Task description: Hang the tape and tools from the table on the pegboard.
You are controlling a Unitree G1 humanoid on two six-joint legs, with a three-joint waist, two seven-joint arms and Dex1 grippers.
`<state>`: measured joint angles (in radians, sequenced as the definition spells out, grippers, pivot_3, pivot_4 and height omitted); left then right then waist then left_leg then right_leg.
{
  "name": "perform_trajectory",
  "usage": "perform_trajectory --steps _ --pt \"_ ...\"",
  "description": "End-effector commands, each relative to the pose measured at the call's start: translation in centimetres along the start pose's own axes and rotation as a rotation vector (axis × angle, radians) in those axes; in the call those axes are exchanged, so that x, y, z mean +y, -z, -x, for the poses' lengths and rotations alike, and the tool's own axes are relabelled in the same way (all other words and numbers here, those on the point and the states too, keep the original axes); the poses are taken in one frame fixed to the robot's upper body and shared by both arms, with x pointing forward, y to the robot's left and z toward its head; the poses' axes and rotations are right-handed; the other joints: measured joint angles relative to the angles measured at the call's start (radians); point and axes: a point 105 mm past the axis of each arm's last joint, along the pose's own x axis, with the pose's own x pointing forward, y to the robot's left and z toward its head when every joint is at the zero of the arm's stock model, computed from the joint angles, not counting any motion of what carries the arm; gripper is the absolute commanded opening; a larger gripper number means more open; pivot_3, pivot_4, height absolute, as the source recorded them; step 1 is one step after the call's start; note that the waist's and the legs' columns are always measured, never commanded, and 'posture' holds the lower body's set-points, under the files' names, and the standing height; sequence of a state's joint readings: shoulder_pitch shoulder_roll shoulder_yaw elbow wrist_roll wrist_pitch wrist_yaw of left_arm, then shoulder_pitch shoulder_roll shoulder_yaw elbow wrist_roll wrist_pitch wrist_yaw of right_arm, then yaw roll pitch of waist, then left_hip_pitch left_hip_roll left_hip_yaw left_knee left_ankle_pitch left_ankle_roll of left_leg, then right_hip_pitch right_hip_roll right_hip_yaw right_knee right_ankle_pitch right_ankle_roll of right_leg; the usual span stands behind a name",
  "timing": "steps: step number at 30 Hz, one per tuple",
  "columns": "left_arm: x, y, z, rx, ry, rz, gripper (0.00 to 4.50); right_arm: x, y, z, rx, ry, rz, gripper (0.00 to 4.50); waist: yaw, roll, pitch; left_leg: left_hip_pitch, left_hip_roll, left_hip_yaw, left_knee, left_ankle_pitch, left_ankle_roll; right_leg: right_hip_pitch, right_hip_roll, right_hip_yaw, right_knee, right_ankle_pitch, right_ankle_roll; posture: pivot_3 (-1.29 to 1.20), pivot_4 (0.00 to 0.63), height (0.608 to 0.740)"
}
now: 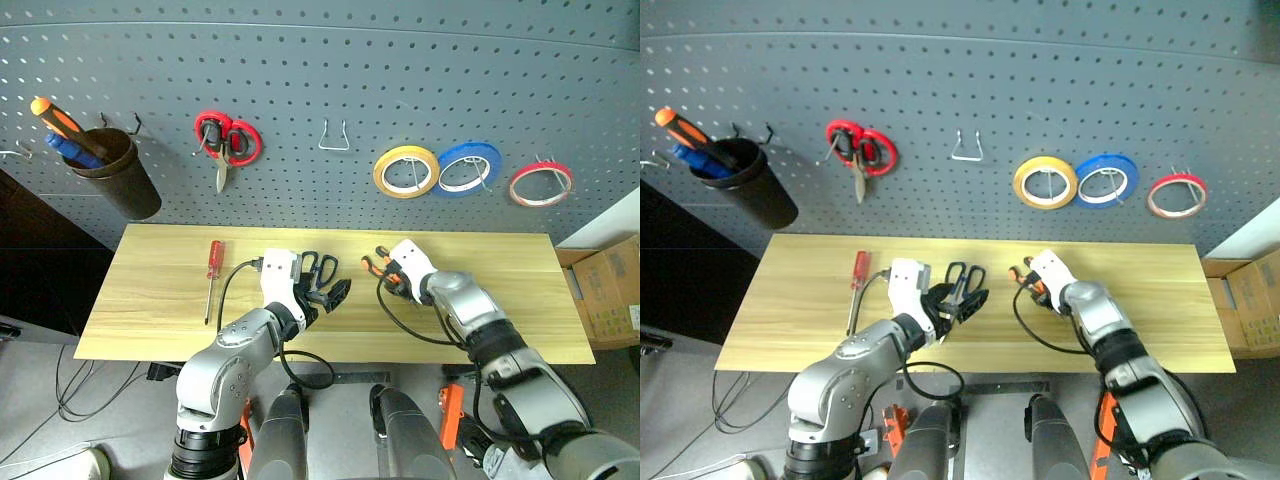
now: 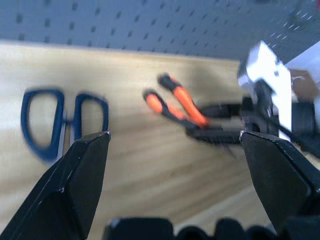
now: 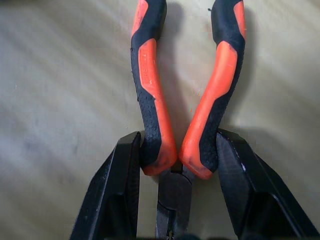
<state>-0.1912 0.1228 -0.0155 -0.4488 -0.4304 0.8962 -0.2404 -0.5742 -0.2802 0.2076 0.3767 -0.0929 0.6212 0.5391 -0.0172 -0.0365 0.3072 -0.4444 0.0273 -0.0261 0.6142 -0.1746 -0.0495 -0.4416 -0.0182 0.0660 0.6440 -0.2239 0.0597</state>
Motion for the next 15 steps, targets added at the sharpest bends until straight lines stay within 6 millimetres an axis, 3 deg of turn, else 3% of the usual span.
perform_trajectory --steps 1,7,15 --pt "-1.4 -2.3 0.1 -0.101 0.064 -0.045 4.50 0.0 -3.4 2.7 -0.167 0.056 -0.039 1.78 -0.004 0.001 0.000 -0.003 0.000 0.000 0.000 0.000 0.000 -0.003 0.000 0.000 0.001 0.000 0.000 0.08 0.246 0.740" --pt "-1.9 -3.9 1.7 -0.174 0.092 -0.103 4.50 2.9 -7.3 5.1 -0.366 0.038 -0.108 1.78 -0.013 0.001 -0.004 -0.004 0.001 -0.001 -0.001 0.000 -0.001 -0.005 0.001 -0.001 0.001 0.000 0.000 0.09 0.204 0.740" --pt "-1.7 -5.5 6.3 -0.253 0.006 -0.108 4.50 6.2 -14.4 7.9 -0.665 -0.084 -0.130 1.78 -0.004 -0.007 -0.027 -0.006 0.001 -0.003 -0.001 0.003 -0.004 -0.005 0.000 -0.003 0.001 0.001 -0.001 0.16 0.165 0.740"
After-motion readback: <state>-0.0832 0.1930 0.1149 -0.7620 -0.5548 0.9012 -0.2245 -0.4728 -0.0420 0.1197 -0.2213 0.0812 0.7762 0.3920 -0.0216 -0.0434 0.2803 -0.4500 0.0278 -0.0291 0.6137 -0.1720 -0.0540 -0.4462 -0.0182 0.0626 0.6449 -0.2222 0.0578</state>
